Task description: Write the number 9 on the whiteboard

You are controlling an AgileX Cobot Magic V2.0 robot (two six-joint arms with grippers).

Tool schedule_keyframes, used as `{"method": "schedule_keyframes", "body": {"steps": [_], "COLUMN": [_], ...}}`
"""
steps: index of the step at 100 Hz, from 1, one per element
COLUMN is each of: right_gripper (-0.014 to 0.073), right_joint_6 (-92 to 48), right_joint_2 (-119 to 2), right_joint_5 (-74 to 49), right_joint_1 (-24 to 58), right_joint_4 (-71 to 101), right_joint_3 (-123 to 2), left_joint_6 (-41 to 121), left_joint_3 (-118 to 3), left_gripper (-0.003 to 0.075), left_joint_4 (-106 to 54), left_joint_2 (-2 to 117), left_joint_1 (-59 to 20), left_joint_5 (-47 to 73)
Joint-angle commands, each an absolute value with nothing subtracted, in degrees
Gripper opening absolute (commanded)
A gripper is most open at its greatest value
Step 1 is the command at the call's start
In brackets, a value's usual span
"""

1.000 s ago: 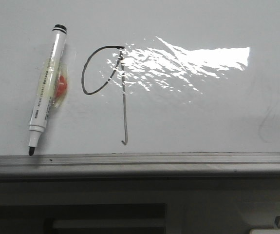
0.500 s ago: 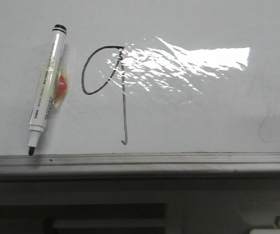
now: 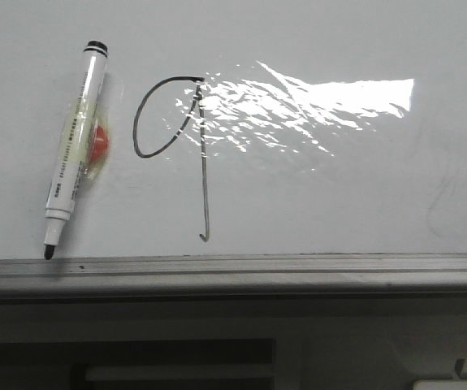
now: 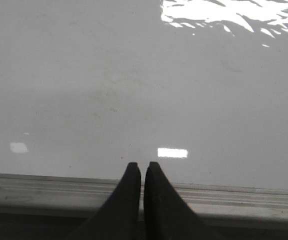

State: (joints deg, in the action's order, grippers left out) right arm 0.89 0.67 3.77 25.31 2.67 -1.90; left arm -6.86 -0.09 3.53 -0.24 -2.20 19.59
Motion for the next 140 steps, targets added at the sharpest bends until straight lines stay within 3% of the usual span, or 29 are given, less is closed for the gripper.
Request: {"method": "schedule_keyframes", "body": {"steps": [1, 16, 35, 77, 100, 140], "right_gripper": [-0.0067, -0.0067, -0.0067, -0.0067, -0.0067, -0.0067], "right_joint_6": [0.6, 1.1, 1.1, 1.7, 1.6, 1.0], "right_joint_2": [1.1, 1.1, 1.2, 1.5, 1.5, 1.5], "right_joint_5": [9.9, 4.7, -4.4, -6.6, -17.6, -17.5], "right_joint_1": [17.5, 3.8, -4.3, -4.9, -4.9, -4.9], "right_joint_4": [1.2, 1.1, 0.0, -3.9, -3.1, -3.0], "right_joint_3": [-3.0, -3.0, -2.0, 2.3, 2.3, 2.3], "left_joint_6": [-6.7, -6.7, -6.7, -6.7, -6.7, -6.7], "left_joint_3": [1.1, 1.1, 1.1, 1.1, 1.1, 1.1], "left_gripper": [-0.0020, -0.0020, -0.0020, -0.0020, -0.0020, -0.0020], "left_joint_4": [2.8, 2.8, 2.8, 2.8, 2.8, 2.8], "left_joint_2": [-1.9, -1.9, -1.9, -1.9, -1.9, -1.9], "left_joint_1": [-2.1, -2.1, -2.1, -2.1, -2.1, -2.1], "left_joint_5": [17.0, 17.0, 17.0, 17.0, 17.0, 17.0]}}
